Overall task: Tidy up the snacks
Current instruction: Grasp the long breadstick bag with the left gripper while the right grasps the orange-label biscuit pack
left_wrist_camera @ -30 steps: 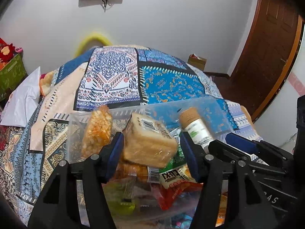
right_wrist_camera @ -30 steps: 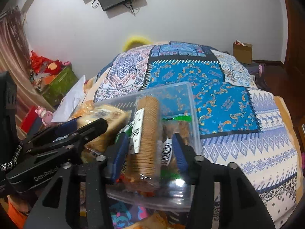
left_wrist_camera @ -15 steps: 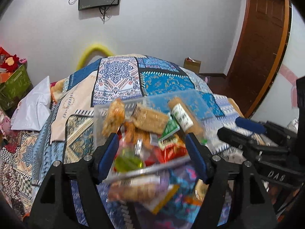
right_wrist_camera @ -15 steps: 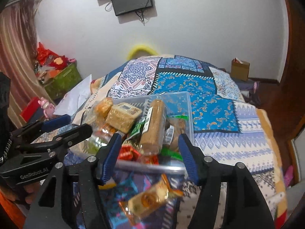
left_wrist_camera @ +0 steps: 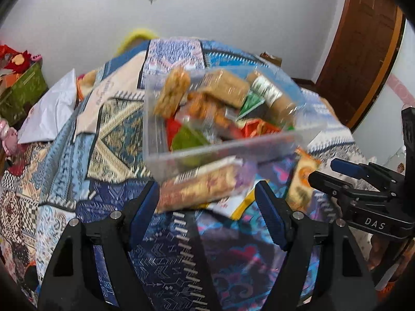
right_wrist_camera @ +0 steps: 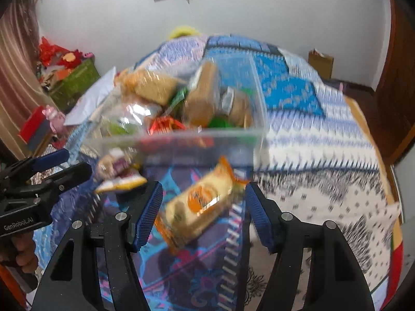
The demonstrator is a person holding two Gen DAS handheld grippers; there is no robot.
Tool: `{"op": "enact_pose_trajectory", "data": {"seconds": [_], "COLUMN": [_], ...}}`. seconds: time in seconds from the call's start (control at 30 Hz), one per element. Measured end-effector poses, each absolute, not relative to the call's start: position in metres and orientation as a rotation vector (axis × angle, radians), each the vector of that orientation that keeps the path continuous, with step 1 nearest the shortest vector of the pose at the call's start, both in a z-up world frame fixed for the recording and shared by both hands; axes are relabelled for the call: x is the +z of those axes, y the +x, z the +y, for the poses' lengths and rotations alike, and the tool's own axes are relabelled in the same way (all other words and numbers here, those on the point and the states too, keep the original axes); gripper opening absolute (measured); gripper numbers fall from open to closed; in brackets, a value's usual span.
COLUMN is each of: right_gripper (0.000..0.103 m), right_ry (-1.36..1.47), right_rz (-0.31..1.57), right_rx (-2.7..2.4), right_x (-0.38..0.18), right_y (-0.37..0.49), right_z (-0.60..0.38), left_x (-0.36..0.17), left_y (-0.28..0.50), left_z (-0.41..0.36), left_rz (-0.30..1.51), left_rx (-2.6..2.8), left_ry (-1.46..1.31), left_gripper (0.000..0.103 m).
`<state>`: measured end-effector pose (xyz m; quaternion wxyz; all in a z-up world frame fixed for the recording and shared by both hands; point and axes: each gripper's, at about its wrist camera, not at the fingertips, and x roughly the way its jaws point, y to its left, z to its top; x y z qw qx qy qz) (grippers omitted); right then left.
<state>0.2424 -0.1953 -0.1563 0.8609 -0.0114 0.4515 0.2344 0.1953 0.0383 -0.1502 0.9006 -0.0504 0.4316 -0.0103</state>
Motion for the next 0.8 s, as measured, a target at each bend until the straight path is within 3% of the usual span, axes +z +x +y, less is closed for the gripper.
{"op": "enact_pose_trajectory", "data": {"seconds": [0.3, 0.5, 0.67, 0.8], "right_gripper": [0.063, 0.07, 0.07, 0.061], "right_ry": [0.003, 0.037, 0.019, 0.025], "right_rz": [1.036, 1.048, 1.046, 1.035], "right_rx": [0.516, 0.528, 0.538, 0.546], "right_x": [-0.185, -0.189, -0.188, -0.188], "right_y": [0.244, 0.248, 0.248, 0.249], "right_z": [-0.191, -0.186, -0.179, -0.178], "left_x": [-0.185, -0.195, -0.193, -0.191], "left_y": [0.189, 0.207, 0.22, 0.229], "left_z": [0.04, 0.042, 0.035, 0.025], "left_rz": [0.956, 0.971, 0.944, 0.915], "left_rx": [-0.041, -0.014, 0.004, 0.0], "left_ry": [-0.088, -0.1, -0.088, -0.043], "left_gripper": [0.076, 0.076, 0.081, 0.082]}}
